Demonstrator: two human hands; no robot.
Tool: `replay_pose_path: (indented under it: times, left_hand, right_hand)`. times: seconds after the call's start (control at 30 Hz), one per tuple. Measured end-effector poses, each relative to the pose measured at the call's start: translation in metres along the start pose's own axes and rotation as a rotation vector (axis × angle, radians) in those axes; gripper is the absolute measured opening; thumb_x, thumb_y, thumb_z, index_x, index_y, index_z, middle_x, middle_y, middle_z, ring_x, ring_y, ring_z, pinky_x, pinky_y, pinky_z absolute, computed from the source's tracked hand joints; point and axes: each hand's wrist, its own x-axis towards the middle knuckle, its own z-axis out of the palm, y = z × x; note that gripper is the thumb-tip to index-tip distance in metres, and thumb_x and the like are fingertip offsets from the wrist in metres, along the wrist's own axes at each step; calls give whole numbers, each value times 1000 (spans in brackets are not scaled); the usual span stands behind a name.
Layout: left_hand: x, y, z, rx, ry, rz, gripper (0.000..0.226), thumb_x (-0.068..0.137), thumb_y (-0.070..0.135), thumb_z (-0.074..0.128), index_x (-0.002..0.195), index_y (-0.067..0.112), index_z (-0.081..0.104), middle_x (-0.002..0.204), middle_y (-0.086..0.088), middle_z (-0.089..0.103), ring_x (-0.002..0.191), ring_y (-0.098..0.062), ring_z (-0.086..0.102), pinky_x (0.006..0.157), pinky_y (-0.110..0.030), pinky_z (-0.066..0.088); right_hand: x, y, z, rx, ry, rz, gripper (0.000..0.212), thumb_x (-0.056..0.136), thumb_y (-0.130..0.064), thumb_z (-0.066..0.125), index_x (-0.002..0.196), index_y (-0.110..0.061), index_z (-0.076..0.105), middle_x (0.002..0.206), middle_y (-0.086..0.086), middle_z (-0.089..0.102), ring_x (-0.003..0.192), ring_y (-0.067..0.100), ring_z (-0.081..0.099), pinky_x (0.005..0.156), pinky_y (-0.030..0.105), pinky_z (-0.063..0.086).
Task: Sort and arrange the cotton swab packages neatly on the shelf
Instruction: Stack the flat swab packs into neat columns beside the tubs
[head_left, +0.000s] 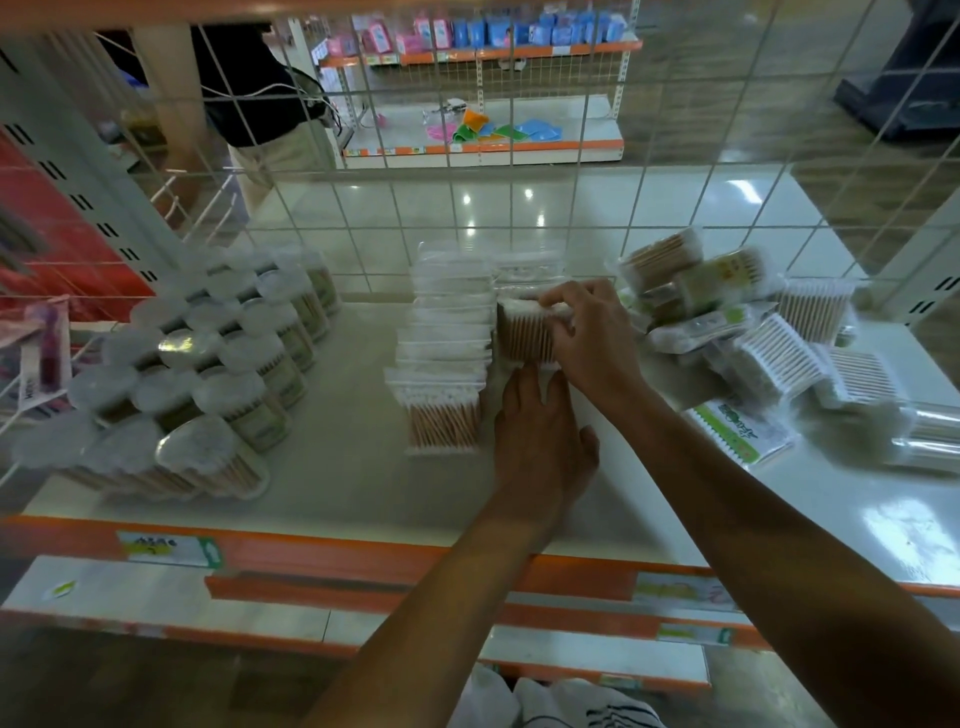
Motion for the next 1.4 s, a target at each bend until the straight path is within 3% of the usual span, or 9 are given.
replay_pose_path:
  times: [0.17,0.3,0.43,0.6,0.93,1.03,1.23,1.3,1.4]
  left_hand:
    - [1,0,0,22,-25,-8,70,86,32,58,145,13,26,154,-13,19,143,-28,15,114,-36,18]
    - [1,0,0,-1,-20,-12,71,86,31,59,146,14,25,154,-13,19,143,-28,14,113,-37,19]
    - [1,0,0,-5,23,-10,79,82,27,64,147,7,23,148,-16,29,137,-30,26,112,-37,26]
    - [0,-5,3,-32,60,-8,79,79,26,66,144,3,29,143,-21,35,132,-34,34,112,-40,28]
    - [-2,-4,10,3,188,-23,89,54,26,85,129,-5,49,118,-23,60,109,-36,60,96,-43,45]
    - [-2,-4,10,-38,127,-36,86,70,25,77,140,-5,36,133,-24,50,123,-36,49,105,-40,36]
    - [0,-8,10,-40,17,-30,83,88,28,56,150,2,9,153,-19,22,141,-29,21,115,-35,16]
    - [-2,-7,8,-37,2,-26,82,88,28,55,150,2,9,153,-19,21,141,-30,21,115,-34,16]
    - [-7,-5,2,-80,45,-14,77,81,20,64,144,-2,28,142,-24,37,131,-36,37,108,-39,31]
  right_hand:
    - [3,1,3,1,20,-25,24,86,-8,60,109,-12,62,114,13,49,105,24,50,82,26,43]
    - [0,5,6,143,52,88,52,81,-11,67,128,-7,44,124,16,47,111,25,50,88,27,43]
    - [-10,12,15,324,-63,233,75,78,-6,68,140,-5,27,123,16,55,110,27,57,93,39,49]
    - [-11,14,18,226,-115,220,40,80,-5,63,118,-2,52,110,14,63,100,28,60,83,34,50]
    - [-14,10,20,128,-121,198,32,87,-7,56,117,1,51,106,19,62,98,33,57,75,29,40]
    - [-14,8,19,128,-139,213,35,86,-11,61,117,0,50,108,18,62,100,33,58,81,36,45]
    - [-12,3,17,93,-150,229,37,85,-13,63,118,-1,51,110,17,62,101,31,59,78,30,42]
    - [-13,1,16,81,-150,226,37,85,-13,63,118,-1,51,110,17,62,102,31,59,80,31,43]
    - [-13,1,14,80,-153,232,40,84,-14,64,119,-1,51,112,17,62,103,31,59,82,32,43]
